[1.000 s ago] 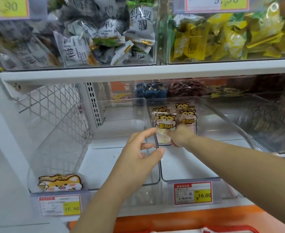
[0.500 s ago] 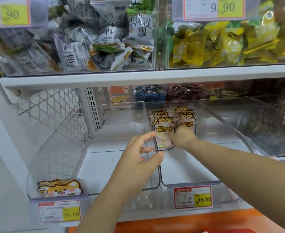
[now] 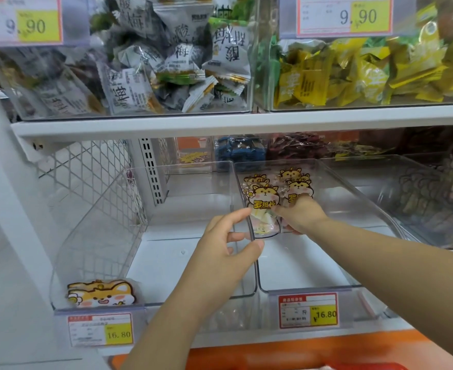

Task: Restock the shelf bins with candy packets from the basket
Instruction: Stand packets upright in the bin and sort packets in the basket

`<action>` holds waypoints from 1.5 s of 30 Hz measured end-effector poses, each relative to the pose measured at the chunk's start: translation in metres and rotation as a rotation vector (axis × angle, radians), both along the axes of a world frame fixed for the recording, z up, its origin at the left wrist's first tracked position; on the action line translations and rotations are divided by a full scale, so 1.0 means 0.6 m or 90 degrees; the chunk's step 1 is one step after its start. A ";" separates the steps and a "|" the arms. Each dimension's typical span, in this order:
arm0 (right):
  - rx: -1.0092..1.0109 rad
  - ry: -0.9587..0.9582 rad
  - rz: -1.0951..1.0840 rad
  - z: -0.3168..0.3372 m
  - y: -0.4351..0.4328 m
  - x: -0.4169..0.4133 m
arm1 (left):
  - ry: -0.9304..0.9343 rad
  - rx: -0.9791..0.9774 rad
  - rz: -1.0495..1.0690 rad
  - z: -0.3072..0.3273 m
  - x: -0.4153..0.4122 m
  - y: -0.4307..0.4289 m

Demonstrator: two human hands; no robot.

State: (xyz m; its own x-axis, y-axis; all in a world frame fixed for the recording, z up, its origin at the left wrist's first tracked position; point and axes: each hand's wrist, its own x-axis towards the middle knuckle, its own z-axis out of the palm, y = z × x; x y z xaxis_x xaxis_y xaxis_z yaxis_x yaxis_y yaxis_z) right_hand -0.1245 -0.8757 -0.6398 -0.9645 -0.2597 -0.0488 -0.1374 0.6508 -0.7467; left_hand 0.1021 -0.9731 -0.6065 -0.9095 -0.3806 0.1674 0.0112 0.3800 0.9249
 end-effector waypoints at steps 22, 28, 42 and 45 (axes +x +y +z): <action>-0.016 0.077 0.436 -0.012 0.301 0.415 | -0.079 -0.288 0.063 -0.096 0.229 0.150; 0.198 -0.098 0.452 -0.205 0.352 0.442 | -0.375 -0.291 -0.055 -0.252 0.296 0.169; 0.431 -0.186 0.563 -0.349 0.341 0.465 | -0.578 -0.240 -0.083 -0.449 0.334 0.216; 0.432 -0.188 0.571 -0.353 0.334 0.470 | -0.585 -0.220 -0.074 -0.454 0.328 0.220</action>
State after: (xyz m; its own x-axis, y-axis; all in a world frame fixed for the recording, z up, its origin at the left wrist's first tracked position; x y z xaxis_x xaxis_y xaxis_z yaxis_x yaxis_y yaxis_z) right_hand 0.1572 -0.6755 -0.8514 -0.3758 -0.6784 -0.6313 -0.6305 0.6864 -0.3623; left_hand 0.2991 -0.8411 -0.8788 -0.7703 -0.3439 -0.5370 -0.6011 0.6727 0.4315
